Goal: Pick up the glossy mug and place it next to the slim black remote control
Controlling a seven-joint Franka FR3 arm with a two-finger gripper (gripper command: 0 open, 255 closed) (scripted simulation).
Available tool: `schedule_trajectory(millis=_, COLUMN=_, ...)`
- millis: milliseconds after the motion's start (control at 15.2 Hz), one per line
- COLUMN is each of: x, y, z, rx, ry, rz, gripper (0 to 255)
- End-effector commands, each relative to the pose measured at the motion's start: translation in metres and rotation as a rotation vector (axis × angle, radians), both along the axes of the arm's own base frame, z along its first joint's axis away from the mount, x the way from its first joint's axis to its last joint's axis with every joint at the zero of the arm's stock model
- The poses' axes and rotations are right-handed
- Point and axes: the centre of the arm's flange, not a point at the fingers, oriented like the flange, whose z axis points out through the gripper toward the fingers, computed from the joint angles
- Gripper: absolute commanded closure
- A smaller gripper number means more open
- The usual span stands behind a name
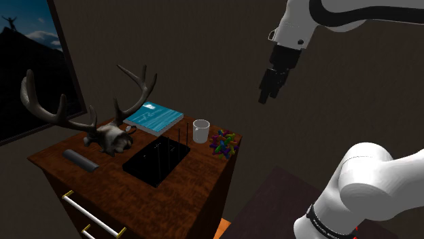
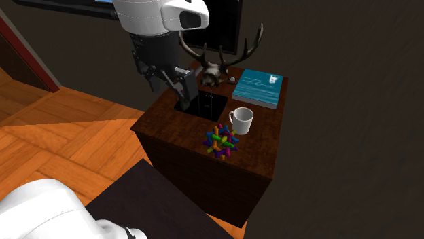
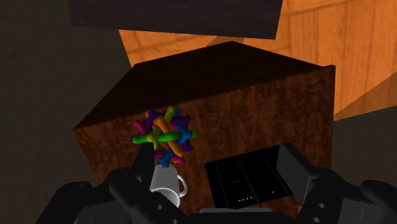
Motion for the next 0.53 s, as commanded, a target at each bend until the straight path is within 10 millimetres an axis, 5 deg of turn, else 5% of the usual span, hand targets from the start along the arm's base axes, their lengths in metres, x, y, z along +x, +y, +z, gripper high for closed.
schedule_trajectory(millis=0, x=0.0, y=0.0, z=0.0, rx=0.0, ry=0.0, rz=0.0, gripper=0)
schedule_trajectory(millis=462, x=0.071, y=-0.021, z=-0.056, rx=0.0, ry=0.001, rz=0.002, gripper=0)
